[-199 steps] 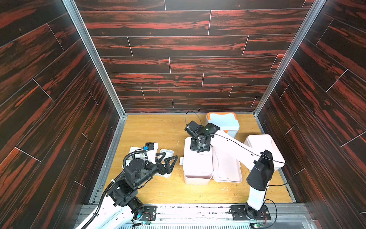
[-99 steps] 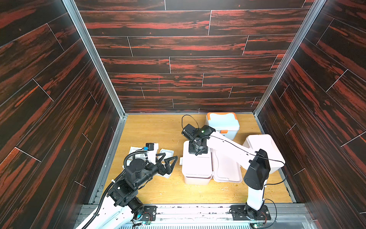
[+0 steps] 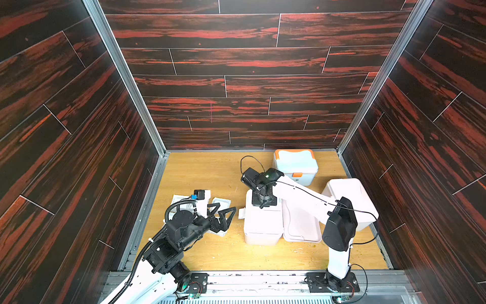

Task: Open first aid kits and take out gauze
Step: Place the compartment layer in the first aid kit.

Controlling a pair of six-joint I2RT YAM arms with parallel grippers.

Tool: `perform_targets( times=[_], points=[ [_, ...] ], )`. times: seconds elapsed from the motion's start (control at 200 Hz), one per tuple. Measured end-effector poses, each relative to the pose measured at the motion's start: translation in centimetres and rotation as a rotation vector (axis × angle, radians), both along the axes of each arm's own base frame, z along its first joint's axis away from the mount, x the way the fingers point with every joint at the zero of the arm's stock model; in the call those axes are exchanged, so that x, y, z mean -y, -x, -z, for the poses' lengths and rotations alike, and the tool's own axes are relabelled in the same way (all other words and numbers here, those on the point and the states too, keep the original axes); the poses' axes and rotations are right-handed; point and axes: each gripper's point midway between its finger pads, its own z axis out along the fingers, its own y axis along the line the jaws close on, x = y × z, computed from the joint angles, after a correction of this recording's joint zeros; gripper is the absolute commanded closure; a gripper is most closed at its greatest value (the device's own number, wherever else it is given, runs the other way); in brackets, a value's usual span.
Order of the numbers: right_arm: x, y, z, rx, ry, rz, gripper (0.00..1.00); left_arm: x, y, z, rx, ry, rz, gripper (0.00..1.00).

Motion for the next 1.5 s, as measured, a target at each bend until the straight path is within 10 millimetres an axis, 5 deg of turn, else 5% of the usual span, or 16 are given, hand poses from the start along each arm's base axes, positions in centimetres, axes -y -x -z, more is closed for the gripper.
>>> perform_targets(
  times=[0.781,0.961,1.337,1.502],
  points=[
    [-0.9,-0.2,2.1,0.016,-0.074,-0.008,1.00,0.1,-0.1,0.1,-0.004,-0.003,0.000,0.00],
    [-1.3,-0.6,2.0,0.039,-0.093,-0.043,0.93,-0.1,0.0,0.0,0.002,0.000,-0.003,0.00],
    [-2.4,-1.5,1.5,0.069,-0.123,-0.117,0.71,-0.3,0.1,-0.3,0.012,0.005,-0.013,0.00],
    [-2.3,-1.4,1.0,0.075,-0.128,-0.121,0.37,-0.3,0.0,-0.2,0.008,0.004,-0.013,0.00]
  ],
)
